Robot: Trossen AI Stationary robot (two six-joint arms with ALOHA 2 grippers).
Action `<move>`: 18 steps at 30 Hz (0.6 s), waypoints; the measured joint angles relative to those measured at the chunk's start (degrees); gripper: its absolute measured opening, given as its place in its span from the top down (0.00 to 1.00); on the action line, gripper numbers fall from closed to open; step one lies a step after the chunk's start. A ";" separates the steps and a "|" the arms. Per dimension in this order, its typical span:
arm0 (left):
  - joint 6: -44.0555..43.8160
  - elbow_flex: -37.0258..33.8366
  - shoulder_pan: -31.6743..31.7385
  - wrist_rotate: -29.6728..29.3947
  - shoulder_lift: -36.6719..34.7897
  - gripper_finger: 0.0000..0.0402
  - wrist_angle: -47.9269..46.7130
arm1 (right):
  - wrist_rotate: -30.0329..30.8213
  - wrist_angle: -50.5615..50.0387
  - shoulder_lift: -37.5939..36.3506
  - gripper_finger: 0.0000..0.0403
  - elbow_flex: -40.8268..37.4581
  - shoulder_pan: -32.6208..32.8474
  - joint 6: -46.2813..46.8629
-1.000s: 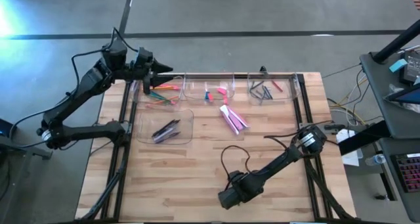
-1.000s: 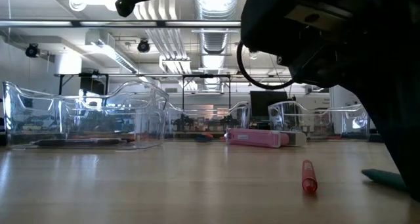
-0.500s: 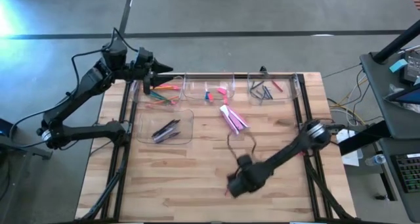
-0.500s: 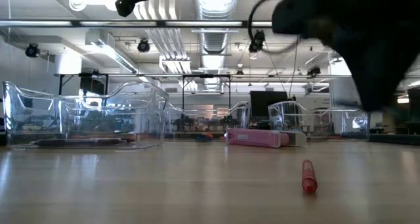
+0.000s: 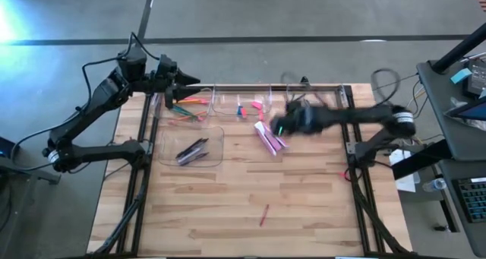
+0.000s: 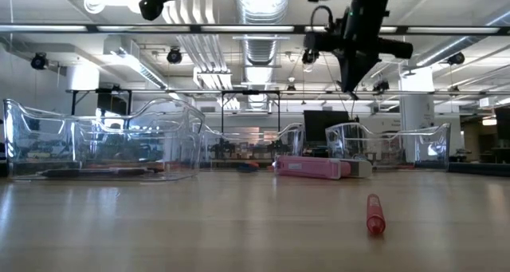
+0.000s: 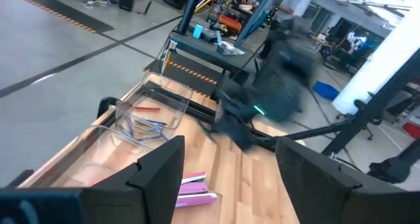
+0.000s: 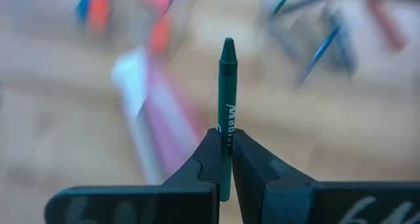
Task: Sort crayons/erasers/pens/pencils in bins
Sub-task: Put the green crayon into the top right transparent bin
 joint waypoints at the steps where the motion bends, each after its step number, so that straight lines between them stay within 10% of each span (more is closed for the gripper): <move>1: -0.02 0.00 -0.35 0.08 -0.02 0.44 -0.02 | -0.01 1.60 -1.86 0.97 -1.29 -3.51 -3.20; 11: -1.49 0.00 -5.67 0.37 -0.04 0.44 -0.09 | -1.63 10.88 -10.01 0.96 -8.88 -28.83 -21.66; 18: -1.46 -0.02 -9.63 0.35 1.21 0.44 0.05 | -7.22 11.50 -10.33 0.72 -8.27 -34.44 -28.27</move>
